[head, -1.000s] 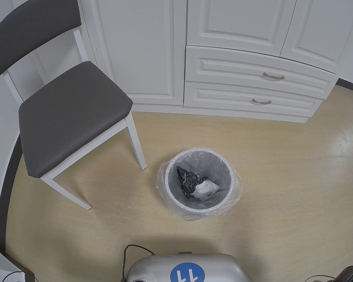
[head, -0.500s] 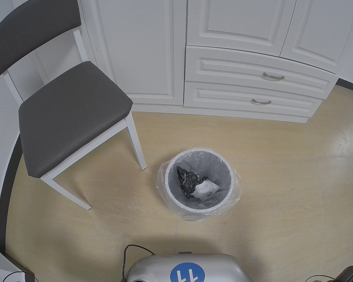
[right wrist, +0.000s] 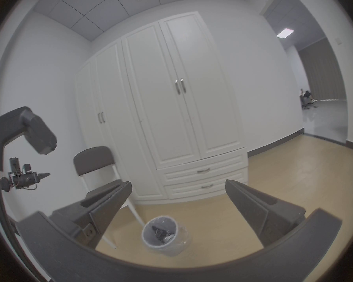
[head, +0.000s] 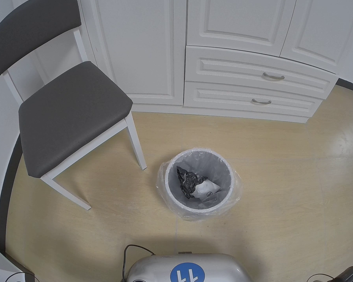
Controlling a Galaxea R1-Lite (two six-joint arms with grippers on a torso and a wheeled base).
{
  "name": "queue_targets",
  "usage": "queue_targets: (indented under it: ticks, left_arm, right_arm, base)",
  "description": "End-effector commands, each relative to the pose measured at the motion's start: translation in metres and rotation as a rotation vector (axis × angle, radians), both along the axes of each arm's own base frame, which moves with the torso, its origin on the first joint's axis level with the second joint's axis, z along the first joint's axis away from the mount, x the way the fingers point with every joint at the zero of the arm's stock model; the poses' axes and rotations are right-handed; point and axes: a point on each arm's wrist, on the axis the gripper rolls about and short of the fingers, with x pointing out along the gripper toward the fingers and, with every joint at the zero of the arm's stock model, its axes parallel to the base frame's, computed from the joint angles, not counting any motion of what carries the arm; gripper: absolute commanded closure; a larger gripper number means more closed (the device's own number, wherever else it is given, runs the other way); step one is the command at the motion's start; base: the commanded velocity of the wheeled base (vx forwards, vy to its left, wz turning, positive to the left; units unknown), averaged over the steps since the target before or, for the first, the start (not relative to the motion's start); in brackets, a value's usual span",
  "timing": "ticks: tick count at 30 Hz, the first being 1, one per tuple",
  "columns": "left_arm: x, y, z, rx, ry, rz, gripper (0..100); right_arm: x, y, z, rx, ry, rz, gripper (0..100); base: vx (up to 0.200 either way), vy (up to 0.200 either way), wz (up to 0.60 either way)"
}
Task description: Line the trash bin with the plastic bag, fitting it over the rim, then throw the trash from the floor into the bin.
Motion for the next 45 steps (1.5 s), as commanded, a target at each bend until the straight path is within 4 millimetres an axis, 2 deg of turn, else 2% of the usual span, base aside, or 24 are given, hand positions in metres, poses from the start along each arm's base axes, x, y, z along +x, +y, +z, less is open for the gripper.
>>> queue_targets:
  ticks: [1,5,12,16,22,27,32,38,42,44,45]
  left_arm:
    - [-0.014,0.002,-0.015,-0.005,-0.027,0.002,0]
    - [-0.019,0.002,-0.027,-0.003,-0.027,0.005,0]
    - [-0.027,0.001,-0.038,-0.002,-0.045,0.073,0]
    - [-0.031,0.001,-0.051,-0.002,-0.042,0.083,0]
    - [-0.043,0.001,-0.064,-0.009,-0.057,0.1,0]
    - [-0.052,0.0,-0.085,-0.006,-0.021,0.126,0]
    - [-0.055,-0.001,-0.11,-0.004,-0.022,0.146,0]
    - [-0.048,-0.001,-0.12,-0.001,0.008,0.172,0]
    - [-0.038,-0.001,-0.132,0.012,-0.003,0.177,0]
    - [-0.032,-0.001,-0.14,0.018,-0.022,0.18,0]
    - [-0.025,-0.001,-0.151,0.043,-0.037,0.188,0]
  right_arm:
    - [0.011,0.002,-0.014,-0.021,0.044,0.068,0]
    - [0.014,0.003,-0.022,-0.088,0.036,0.173,0]
    - [0.017,0.002,-0.039,-0.116,0.039,0.185,0]
    - [0.021,0.001,-0.044,-0.117,0.06,0.177,0]
    - [0.026,0.0,-0.047,-0.121,0.045,0.106,0]
    - [0.042,-0.002,-0.063,-0.25,0.027,-0.044,0]
    - [0.051,-0.004,-0.072,-0.242,-0.017,-0.142,0]
    - [0.052,-0.005,-0.071,-0.246,-0.059,-0.178,0]
    - [0.052,-0.007,-0.07,-0.24,-0.105,-0.286,0]
    - [0.052,-0.008,-0.069,-0.237,-0.142,-0.314,0]
    - [0.051,-0.008,-0.067,-0.238,-0.186,-0.329,0]
  base:
    - [0.0,0.0,0.0]
    - [0.0,0.0,0.0]
    - [0.0,0.0,0.0]
    - [0.0,0.0,0.0]
    - [0.0,0.0,0.0]
    - [0.0,0.0,0.0]
    - [0.0,0.0,0.0]
    - [0.0,0.0,0.0]
    - [0.0,0.0,0.0]
    - [0.0,0.0,0.0]
    - [0.0,0.0,0.0]
